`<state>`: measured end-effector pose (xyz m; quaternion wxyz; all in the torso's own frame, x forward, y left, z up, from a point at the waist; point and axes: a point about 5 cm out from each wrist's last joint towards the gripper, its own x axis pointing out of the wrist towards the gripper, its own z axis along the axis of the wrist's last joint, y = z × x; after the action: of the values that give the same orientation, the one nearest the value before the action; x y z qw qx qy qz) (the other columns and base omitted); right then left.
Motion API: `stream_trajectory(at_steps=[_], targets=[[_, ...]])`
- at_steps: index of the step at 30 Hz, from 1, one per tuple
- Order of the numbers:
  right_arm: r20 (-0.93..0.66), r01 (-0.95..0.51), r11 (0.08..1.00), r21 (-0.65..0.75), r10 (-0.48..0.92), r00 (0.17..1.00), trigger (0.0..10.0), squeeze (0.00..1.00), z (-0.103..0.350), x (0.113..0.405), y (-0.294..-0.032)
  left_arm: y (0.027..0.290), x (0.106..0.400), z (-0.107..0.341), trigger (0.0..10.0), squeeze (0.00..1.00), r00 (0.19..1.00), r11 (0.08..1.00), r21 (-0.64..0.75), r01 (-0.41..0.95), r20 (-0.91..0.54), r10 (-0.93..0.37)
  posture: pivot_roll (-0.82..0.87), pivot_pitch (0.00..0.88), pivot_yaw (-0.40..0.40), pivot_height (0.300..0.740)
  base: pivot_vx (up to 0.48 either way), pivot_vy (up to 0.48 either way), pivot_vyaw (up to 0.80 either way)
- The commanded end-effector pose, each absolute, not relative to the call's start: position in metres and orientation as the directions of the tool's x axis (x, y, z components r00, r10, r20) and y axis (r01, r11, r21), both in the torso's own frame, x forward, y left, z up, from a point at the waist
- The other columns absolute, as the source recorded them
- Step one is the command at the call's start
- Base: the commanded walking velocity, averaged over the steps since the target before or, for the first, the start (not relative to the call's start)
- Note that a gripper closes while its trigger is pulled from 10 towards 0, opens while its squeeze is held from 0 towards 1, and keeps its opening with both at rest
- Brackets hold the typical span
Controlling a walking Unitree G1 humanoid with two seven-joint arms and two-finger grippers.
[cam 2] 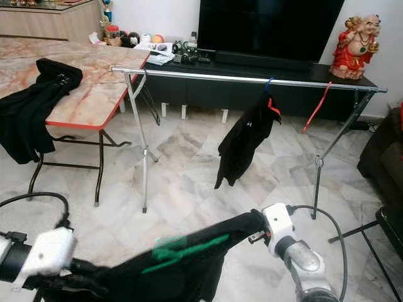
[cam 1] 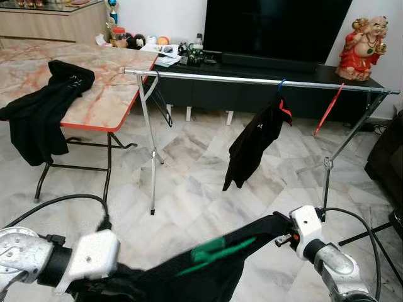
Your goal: Hang hanger
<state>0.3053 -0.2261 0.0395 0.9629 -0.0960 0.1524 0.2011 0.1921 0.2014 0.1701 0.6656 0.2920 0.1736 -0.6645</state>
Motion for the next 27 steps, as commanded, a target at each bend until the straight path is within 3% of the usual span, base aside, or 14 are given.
stream_trajectory(at_steps=[1, 6, 11, 20, 27], targets=[[-0.3, -0.211, 0.96, -0.184, 0.149, 0.942, 0.0, 0.0, 0.062, 0.307, -0.281, 0.207, 0.185, 0.168, 10.0, 0.0, -0.022, -0.099, 0.084, 0.992, -0.642, -0.766, 0.15, 0.0, -0.097, 0.74, 0.0, 0.0, 0.0], [-0.297, -0.212, 0.957, -0.199, 0.147, 0.943, 0.0, 0.0, 0.065, 0.309, -0.281, 0.2, 0.184, 0.172, 10.0, 0.0, -0.044, -0.127, 0.094, 0.987, -0.606, -0.794, 0.15, 0.0, -0.099, 0.74, 0.0, 0.0, 0.0], [-0.311, -0.224, 0.955, -0.195, 0.157, 0.937, 0.0, 0.0, 0.06, 0.308, -0.277, 0.188, 0.19, 0.201, 10.0, 0.0, -0.023, -0.077, 0.138, 0.987, -0.359, -0.933, 0.15, 0.0, -0.1, 0.74, 0.0, 0.0, 0.0], [-0.33, -0.252, 0.952, -0.171, 0.186, 0.925, 0.0, 0.0, 0.051, 0.304, -0.268, 0.182, 0.195, 0.216, 10.0, 0.0, -0.014, -0.044, 0.163, 0.986, -0.181, -0.983, 0.15, 0.0, -0.099, 0.74, 0.0, 0.0, 0.0], [-0.348, -0.265, 0.952, -0.155, 0.199, 0.916, 0.0, 0.0, 0.042, 0.299, -0.262, 0.178, 0.206, 0.215, 10.0, 0.0, 0.088, 0.067, 0.175, 0.982, -0.117, -0.989, 0.15, 0.0, -0.101, 0.74, 0.0, 0.0, 0.0]])
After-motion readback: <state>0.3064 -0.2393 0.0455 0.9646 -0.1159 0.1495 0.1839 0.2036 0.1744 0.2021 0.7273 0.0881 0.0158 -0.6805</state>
